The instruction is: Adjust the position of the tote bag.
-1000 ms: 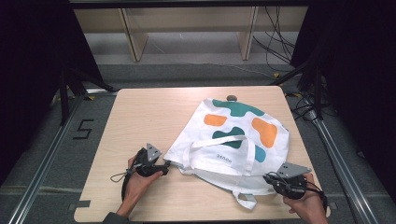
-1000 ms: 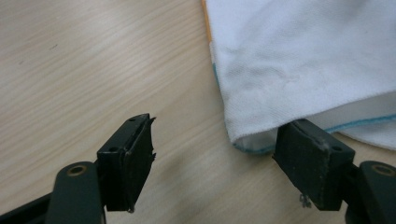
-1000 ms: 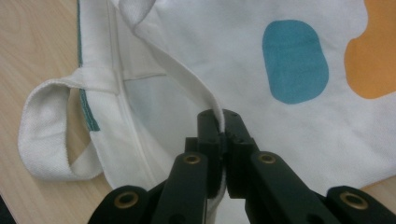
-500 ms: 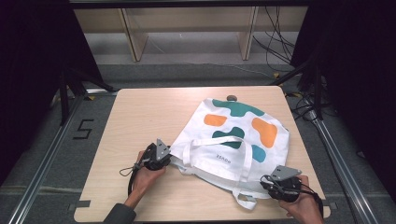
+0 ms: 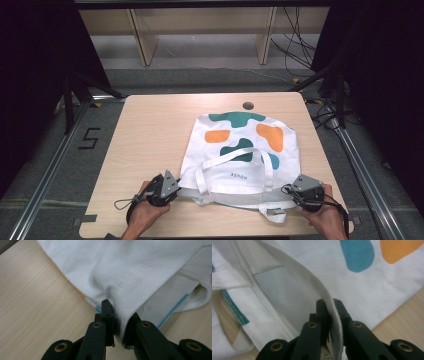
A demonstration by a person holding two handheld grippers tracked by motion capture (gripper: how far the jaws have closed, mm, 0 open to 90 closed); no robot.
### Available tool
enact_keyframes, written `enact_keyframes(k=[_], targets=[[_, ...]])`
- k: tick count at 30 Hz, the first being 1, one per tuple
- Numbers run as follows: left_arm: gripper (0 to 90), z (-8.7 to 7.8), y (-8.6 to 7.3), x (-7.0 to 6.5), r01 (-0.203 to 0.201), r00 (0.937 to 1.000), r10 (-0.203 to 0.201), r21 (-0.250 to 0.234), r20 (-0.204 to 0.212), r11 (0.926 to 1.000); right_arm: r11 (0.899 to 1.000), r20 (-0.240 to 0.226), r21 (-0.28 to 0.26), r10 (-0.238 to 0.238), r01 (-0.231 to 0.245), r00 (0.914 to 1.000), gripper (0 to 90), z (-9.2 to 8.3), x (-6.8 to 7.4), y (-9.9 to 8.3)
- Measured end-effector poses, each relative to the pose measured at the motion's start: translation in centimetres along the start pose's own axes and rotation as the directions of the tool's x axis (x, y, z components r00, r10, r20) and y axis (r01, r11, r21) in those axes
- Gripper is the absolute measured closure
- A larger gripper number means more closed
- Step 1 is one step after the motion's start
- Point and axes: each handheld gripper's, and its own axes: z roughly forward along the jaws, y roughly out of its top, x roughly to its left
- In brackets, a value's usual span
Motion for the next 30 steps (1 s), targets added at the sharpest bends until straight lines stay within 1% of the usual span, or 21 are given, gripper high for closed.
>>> enact_keyframes(k=[1, 2, 3, 4, 5, 6, 8, 10, 11, 13, 14, 15, 16, 20, 24, 25, 26, 27, 28, 29, 30], targets=[[82.3, -1.2, -0.4, -0.8, -0.011, 0.9999, 0.011, -0.01, -0.007, 0.9999, 1.0, 0.0, 0.002, 0.002, -0.002, 1.0, 83.3, 0.1, 0.0, 0.1], [82.3, -1.2, -0.4, -0.8, -0.011, 0.9999, 0.011, -0.01, -0.007, 0.9999, 1.0, 0.0, -0.001, -0.01, 0.01, 1.0, 82.2, 0.2, 0.0, 0.1], [82.3, -2.1, -0.8, -1.6, 0.02, 0.9998, -0.02, -0.001, 0.006, 0.9998, 1.0, 0.001, -0.002, -0.008, 0.008, 1.0, 79.5, 0.3, 0.0, 0.1], [82.1, -2.1, -0.8, -1.6, 0.02, 0.9998, -0.02, -0.001, 0.006, 0.9998, 1.0, 0.001, -0.002, -0.008, 0.008, 1.0, 79.5, 0.3, 0.0, 0.1], [81.8, -2.6, -1.2, -2.2, 0.03, 0.9995, -0.03, 0.002, 0.012, 0.9995, 1.0, 0.016, 0.01, 0.022, -0.022, 0.9996, 74.3, 0.4, 0.0, 0.0], [80.7, -2.7, -1.2, -2.1, -0.013, 0.9998, 0.013, 0.007, 0.018, 0.9999, 0.999, 0.013, 0.009, 0.031, -0.031, 0.9994, 73.9, 0.6, 0.0, -0.1], [77.2, -2.5, -1.3, -2.3, 0.046, 0.9989, -0.046, -0.002, 0.009, 0.9989, 0.998, -0.005, 0.016, 0.053, -0.053, 0.9986, 75.2, 0.7, -0.3, -0.3], [70.3, -2.4, -1.2, -2.1, 0.031, 0.9995, -0.031, 0.005, 0.005, 0.9995, 0.997, -0.013, 0.007, 0.073, -0.072, 0.9973, 77.0, 0.8, -0.4, -0.4], [67.7, -2.0, -1.2, -2.0, 0.069, 0.9976, -0.069, -0.01, -0.004, 0.9976, 0.996, -0.032, -0.003, 0.091, -0.091, 0.9953, 80.4, 0.8, -0.7, -0.6], [65.2, -1.8, -1.1, -1.9, 0.057, 0.9982, -0.057, -0.006, -0.017, 0.9983, 0.995, -0.038, -0.009, 0.102, -0.102, 0.9941, 81.6, 0.7, -0.7, -0.6], [60.8, -1.7, -1.0, -2.0, 0.058, 0.998, -0.058, -0.005, -0.026, 0.9983, 0.994, -0.041, -0.021, 0.103, -0.104, 0.9939, 83.1, 0.6, -0.9, -0.6], [58.4, -1.6, -0.9, -1.9, 0.03, 0.9991, -0.03, 0.004, -0.031, 0.9995, 0.994, -0.037, -0.032, 0.103, -0.104, 0.994, 84.1, 0.6, -1.0, -0.6], [54.5, -1.2, -0.7, -2.0, 0.009, 0.9987, -0.009, 0.002, -0.05, 1.0, 0.992, -0.037, -0.069, 0.101, -0.103, 0.9942, 85.3, 0.3, -1.3, -0.6], [50.0, -0.8, -0.5, -1.9, 0.002, 0.9981, -0.001, 0.015, -0.062, 0.9999, 0.99, -0.036, -0.096, 0.103, -0.106, 0.994, 85.9, 0.0, -1.5, -0.6], [49.9, -0.2, -0.3, -1.4, 0.017, 0.9983, -0.016, 0.024, -0.056, 0.9996, 0.988, -0.043, -0.104, 0.109, -0.113, 0.9931, 85.5, 0.0, -1.5, -0.6], [50.4, 0.1, -0.1, -1.0, 0.039, 0.9985, -0.038, 0.013, -0.039, 0.9992, 0.991, -0.017, -0.1, 0.086, -0.088, 0.9961, 85.1, 0.1, -1.7, -0.6], [51.2, 0.1, -0.1, -1.0, 0.039, 0.9985, -0.038, 0.013, -0.039, 0.9992, 0.992, -0.012, -0.097, 0.083, -0.084, 0.9965, 84.9, 0.1, -1.7, -0.6], [52.9, 0.3, -0.1, -0.8, 0.079, 0.9961, -0.079, 0.004, -0.041, 0.9969, 0.988, -0.039, -0.1, 0.118, -0.122, 0.9922, 84.5, 0.0, -1.3, -0.5], [55.7, 0.3, -0.1, -0.8, 0.079, 0.9961, -0.079, 0.004, -0.041, 0.9969, 0.988, -0.039, -0.1, 0.118, -0.122, 0.9922, 84.5, 0.0, -1.3, -0.5], [63.1, 0.4, -0.1, -0.6, 0.062, 0.9978, -0.062, 0.003, -0.024, 0.9981, 0.993, -0.015, -0.093, 0.074, -0.075, 0.9972, 83.6, 0.1, -1.7, -0.7], [69.2, 0.4, -0.1, -0.6, 0.062, 0.9978, -0.062, 0.003, -0.024, 0.9981, 0.993, -0.015, -0.093, 0.074, -0.075, 0.9972, 83.6, 0.1, -1.7, -0.7]])
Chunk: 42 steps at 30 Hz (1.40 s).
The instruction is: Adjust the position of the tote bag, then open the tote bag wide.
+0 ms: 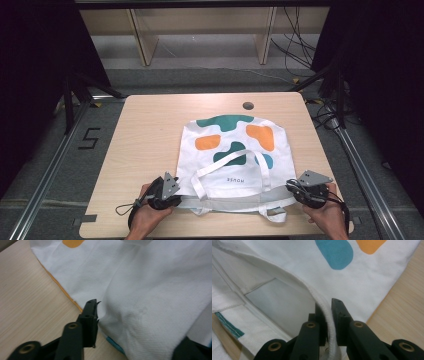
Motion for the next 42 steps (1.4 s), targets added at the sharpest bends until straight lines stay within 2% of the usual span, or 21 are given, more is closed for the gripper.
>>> enact_keyframes(k=[1, 3, 4, 8, 13, 15, 18, 22, 23, 25, 28, 29, 30, 31, 33, 36, 37, 38, 40, 41, 42], targets=[[73.7, 0.3, 0.1, -0.1, -0.059, 0.9982, 0.059, 0.016, -0.009, 0.9981, 1.0, -0.027, -0.002, 0.029, -0.03, 0.9992, 82.9, 0.1, 0.5, 0.1], [81.4, 0.4, 0.2, -0.1, -0.065, 0.9979, 0.065, 0.024, 0.0, 0.9976, 1.0, -0.022, 0.001, 0.029, -0.029, 0.9993, 82.3, 0.3, 0.6, 0.2], [83.7, 0.4, 0.2, -0.1, -0.051, 0.9986, 0.051, 0.021, -0.008, 0.9985, 1.0, -0.022, 0.007, 0.031, -0.03, 0.9993, 82.0, 0.3, 0.6, 0.2], [86.2, 0.3, 0.3, -0.3, -0.088, 0.9961, 0.088, 0.028, -0.008, 0.9958, 0.999, -0.019, 0.007, 0.032, -0.032, 0.9993, 81.0, 0.3, 0.6, 0.1], [86.5, -0.4, 0.7, -0.3, -0.079, 0.9969, 0.079, 0.004, -0.007, 0.9969, 0.999, -0.011, 0.007, 0.031, -0.031, 0.9994, 77.4, 0.3, 0.4, 0.0], [86.6, -0.4, 0.7, -0.3, -0.063, 0.998, 0.063, -0.011, -0.003, 0.9979, 0.998, -0.04, 0.022, 0.061, -0.061, 0.9973, 77.0, 0.4, 0.4, -0.1], [86.5, -0.6, 0.8, -0.2, -0.072, 0.9974, 0.072, 0.0, 0.002, 0.9974, 0.999, -0.026, 0.017, 0.048, -0.047, 0.9985, 76.4, 0.5, 0.4, -0.2], [86.3, -0.9, 0.9, 0.0, -0.064, 0.9979, 0.064, -0.022, 0.008, 0.9977, 0.998, -0.031, 0.034, 0.046, -0.045, 0.9985, 75.4, 0.8, 0.5, -0.2], [86.3, -0.9, 0.9, -0.1, -0.041, 0.9991, 0.041, -0.042, -0.006, 0.9983, 0.998, -0.029, 0.043, 0.057, -0.055, 0.998, 75.4, 0.8, 0.6, -0.2], [86.3, -1.1, 0.9, 0.0, -0.064, 0.9979, 0.064, -0.024, 0.008, 0.9977, 0.997, -0.029, 0.049, 0.059, -0.057, 0.9979, 77.6, 0.9, 0.6, -0.1], [86.3, -1.0, 1.0, -0.2, -0.047, 0.9989, 0.047, -0.046, -0.002, 0.9978, 0.998, -0.043, 0.045, 0.039, -0.037, 0.9983, 83.9, 0.8, 0.4, -0.1], [86.3, -1.2, 1.0, -0.2, -0.041, 0.9992, 0.041, -0.049, 0.005, 0.998, 0.998, -0.036, 0.036, 0.047, -0.046, 0.9982, 85.5, 0.6, 0.4, 0.0], [86.3, -1.4, 1.1, -0.1, -0.051, 0.9986, 0.051, -0.042, 0.011, 0.9978, 1.0, -0.025, 0.008, 0.014, -0.014, 0.9996, 86.4, 0.4, 0.1, 0.2], [86.3, -1.7, 1.3, 0.0, -0.048, 0.9987, 0.049, -0.055, 0.015, 0.9974, 1.0, -0.008, -0.025, 0.014, -0.014, 0.9999, 87.1, -0.3, 0.1, 0.5], [86.3, -2.0, 1.5, 0.0, -0.013, 0.9998, 0.014, -0.086, 0.014, 0.9962, 0.998, 0.007, -0.06, 0.022, -0.021, 0.9997, 87.3, -0.8, 0.0, 0.8], [86.3, -2.4, 1.9, 0.3, -0.015, 0.9999, 0.015, -0.092, 0.007, 0.9956, 0.996, -0.005, -0.087, 0.028, -0.028, 0.9996, 87.5, -1.2, -0.2, 1.0], [86.3, -2.4, 2.0, 0.3, 0.006, 1.0, -0.006, -0.112, 0.007, 0.9937, 0.994, 0.002, -0.101, 0.029, -0.029, 0.9996, 87.6, -1.3, -0.4, 1.2], [86.4, -2.7, 2.2, 0.5, 0.015, 0.9999, -0.014, -0.122, 0.006, 0.9924, 0.99, -0.005, -0.122, 0.064, -0.064, 0.998, 87.6, -1.6, -0.3, 1.6], [86.4, -3.0, 2.3, 0.8, -0.002, 1.0, 0.003, -0.115, 0.008, 0.9934, 0.989, -0.008, -0.135, 0.064, -0.064, 0.9979, 87.7, -1.8, -0.4, 1.8], [86.5, -3.4, 2.6, 0.9, 0.02, 0.9998, -0.019, -0.14, 0.009, 0.99, 0.985, -0.007, -0.158, 0.072, -0.073, 0.9974, 87.7, -2.2, -0.5, 2.1], [86.5, -3.4, 2.6, 0.9, 0.02, 0.9998, -0.019, -0.14, 0.009, 0.99, 0.985, -0.007, -0.158, 0.072, -0.073, 0.9974, 87.7, -2.2, -0.5, 2.1]])
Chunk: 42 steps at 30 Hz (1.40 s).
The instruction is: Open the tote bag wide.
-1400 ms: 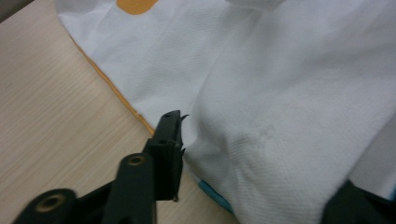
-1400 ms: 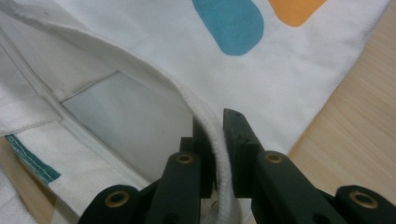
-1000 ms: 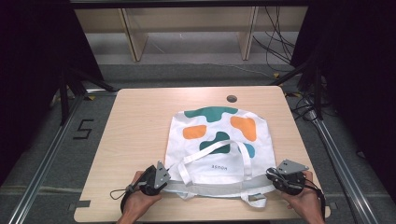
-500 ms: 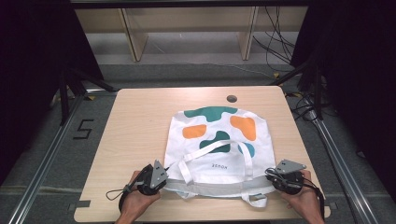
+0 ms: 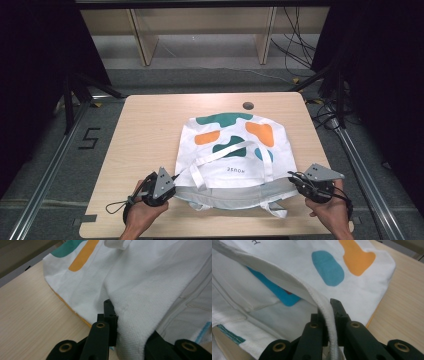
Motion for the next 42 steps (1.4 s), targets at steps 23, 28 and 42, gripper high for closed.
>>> enact_keyframes(k=[23, 28, 42], targets=[[86.8, -6.3, 7.5, 3.4, 0.05, 0.9982, -0.056, -0.237, -0.019, 0.9703, 0.97, -0.017, -0.245, 0.004, -0.008, 0.9999, 88.3, -4.9, -1.5, 7.3], [86.8, -7.4, 9.2, 3.6, 0.034, 0.999, -0.041, -0.279, -0.019, 0.9596, 0.963, -0.004, -0.27, -0.028, 0.026, 0.9996, 88.3, -6.2, -2.2, 8.8], [86.8, -11.0, 13.1, 4.3, 0.046, 0.9986, -0.03, -0.445, 0.043, 0.8945, 0.928, 0.041, -0.363, -0.078, 0.088, 0.9961, 88.5, -12.0, -3.5, 14.9]])
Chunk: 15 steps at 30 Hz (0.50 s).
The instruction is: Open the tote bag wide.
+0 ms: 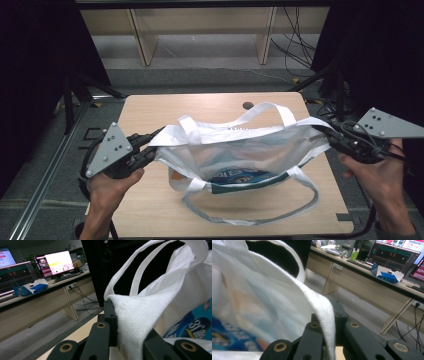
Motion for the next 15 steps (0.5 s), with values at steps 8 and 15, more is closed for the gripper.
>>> enact_keyframes(k=[8, 15], targets=[[86.5, 2.0, -2.3, 2.2, 0.085, 0.996, -0.085, 0.025, -0.029, 0.996, 0.999, 0.017, 0.036, -0.01, 0.009, 0.9998, 88.4, 2.3, -0.9, 0.0], [86.4, 2.4, -4.3, 2.6, 0.102, 0.9945, -0.1, 0.067, -0.031, 0.9925, 0.998, 0.015, 0.068, 0.009, -0.01, 0.9999, 88.4, 3.9, -0.7, -1.0]])
